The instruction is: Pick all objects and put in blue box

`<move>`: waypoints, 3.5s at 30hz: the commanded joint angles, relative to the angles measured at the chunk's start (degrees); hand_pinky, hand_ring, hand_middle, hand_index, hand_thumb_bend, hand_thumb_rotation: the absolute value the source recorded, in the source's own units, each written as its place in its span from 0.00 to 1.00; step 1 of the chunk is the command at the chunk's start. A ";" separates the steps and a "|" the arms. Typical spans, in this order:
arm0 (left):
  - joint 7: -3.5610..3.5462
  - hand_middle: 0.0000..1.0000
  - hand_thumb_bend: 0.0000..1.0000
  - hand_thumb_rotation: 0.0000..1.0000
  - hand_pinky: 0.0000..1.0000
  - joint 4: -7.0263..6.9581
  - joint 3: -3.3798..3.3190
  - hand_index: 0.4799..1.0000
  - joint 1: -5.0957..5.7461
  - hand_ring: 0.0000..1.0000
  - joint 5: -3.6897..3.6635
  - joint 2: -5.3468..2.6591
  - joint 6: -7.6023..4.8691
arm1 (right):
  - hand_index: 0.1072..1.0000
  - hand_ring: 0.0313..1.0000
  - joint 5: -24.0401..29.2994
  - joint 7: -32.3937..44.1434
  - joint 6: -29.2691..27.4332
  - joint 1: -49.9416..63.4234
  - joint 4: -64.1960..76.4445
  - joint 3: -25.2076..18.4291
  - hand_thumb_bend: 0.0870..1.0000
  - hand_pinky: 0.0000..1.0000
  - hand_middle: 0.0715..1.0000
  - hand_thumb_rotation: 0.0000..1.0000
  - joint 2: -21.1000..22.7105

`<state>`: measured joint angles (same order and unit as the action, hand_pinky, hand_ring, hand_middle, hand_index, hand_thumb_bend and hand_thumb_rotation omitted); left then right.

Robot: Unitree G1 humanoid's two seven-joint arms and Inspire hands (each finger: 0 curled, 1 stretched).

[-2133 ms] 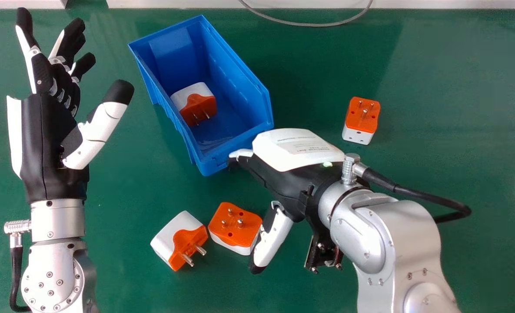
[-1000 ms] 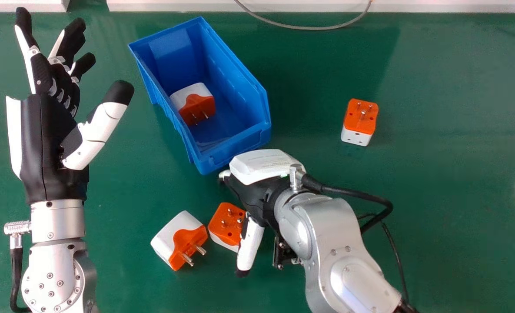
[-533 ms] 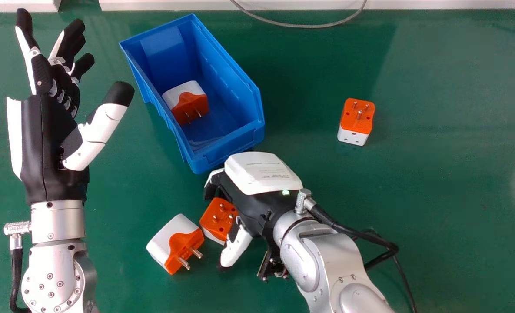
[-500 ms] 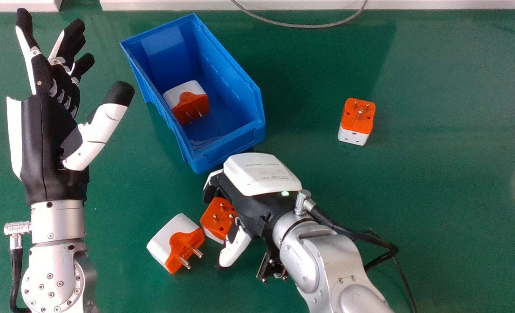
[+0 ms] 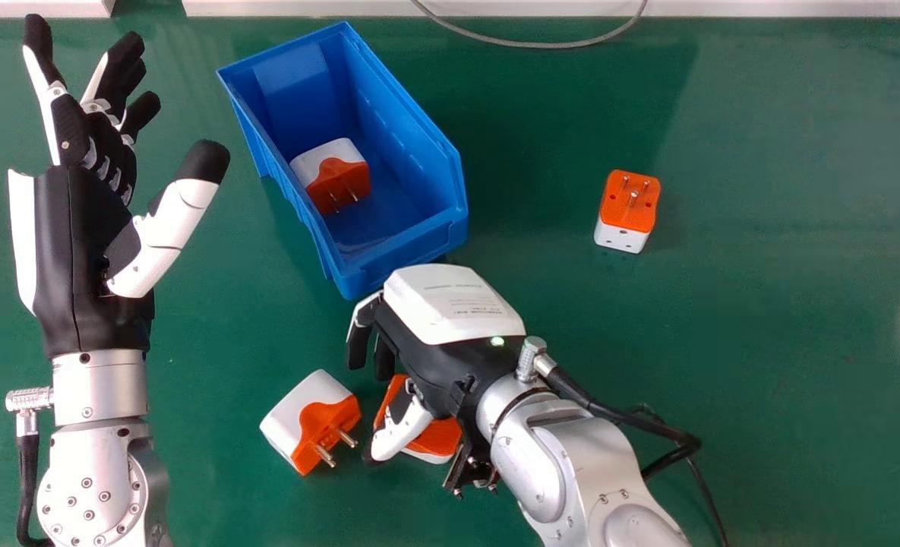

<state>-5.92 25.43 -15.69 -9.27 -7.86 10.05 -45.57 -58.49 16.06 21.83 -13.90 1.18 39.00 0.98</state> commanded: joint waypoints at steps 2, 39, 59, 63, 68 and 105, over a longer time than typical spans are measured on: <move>-0.01 0.91 0.84 0.50 0.89 -0.63 -0.16 0.81 -0.41 0.93 -0.04 0.61 -0.83 | 0.51 0.35 0.30 -0.31 -0.25 0.26 4.54 -0.55 0.46 0.30 0.47 0.00 0.13; -0.14 0.90 0.83 0.49 0.87 0.50 -0.11 0.79 -1.81 0.91 -0.30 0.61 -1.14 | 0.45 0.37 7.03 -4.23 -4.77 -3.22 16.50 -12.57 0.47 0.24 0.44 0.00 2.52; 5.09 0.89 0.86 0.55 0.85 2.20 -0.65 0.77 -2.76 0.90 5.21 1.78 -2.12 | 0.45 0.37 15.24 -19.69 -15.99 -34.71 -23.89 -15.13 0.47 0.22 0.45 0.00 -1.17; 5.16 0.88 0.86 0.56 0.85 2.60 -0.45 0.76 -3.05 0.90 5.30 1.84 -2.94 | 0.45 0.37 16.84 -23.75 -19.51 -39.20 -33.81 -14.84 0.46 0.21 0.46 0.00 -2.42; 5.98 0.88 0.85 0.56 0.85 2.69 -0.47 0.75 -2.79 0.89 6.22 2.07 -3.16 | 0.45 0.38 19.06 -29.24 -26.81 -41.01 -42.19 -14.91 0.46 0.21 0.45 0.00 -2.57; 4.64 0.90 0.85 0.54 0.86 1.92 0.74 0.78 -1.95 0.91 3.46 1.66 -2.93 | 1.00 1.00 5.68 5.31 7.98 -26.29 5.31 -16.31 1.00 1.00 1.00 0.39 13.93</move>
<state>-0.95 28.31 -14.94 -11.17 -3.60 11.63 -47.98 -50.63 16.58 26.57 -40.17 1.77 24.02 12.92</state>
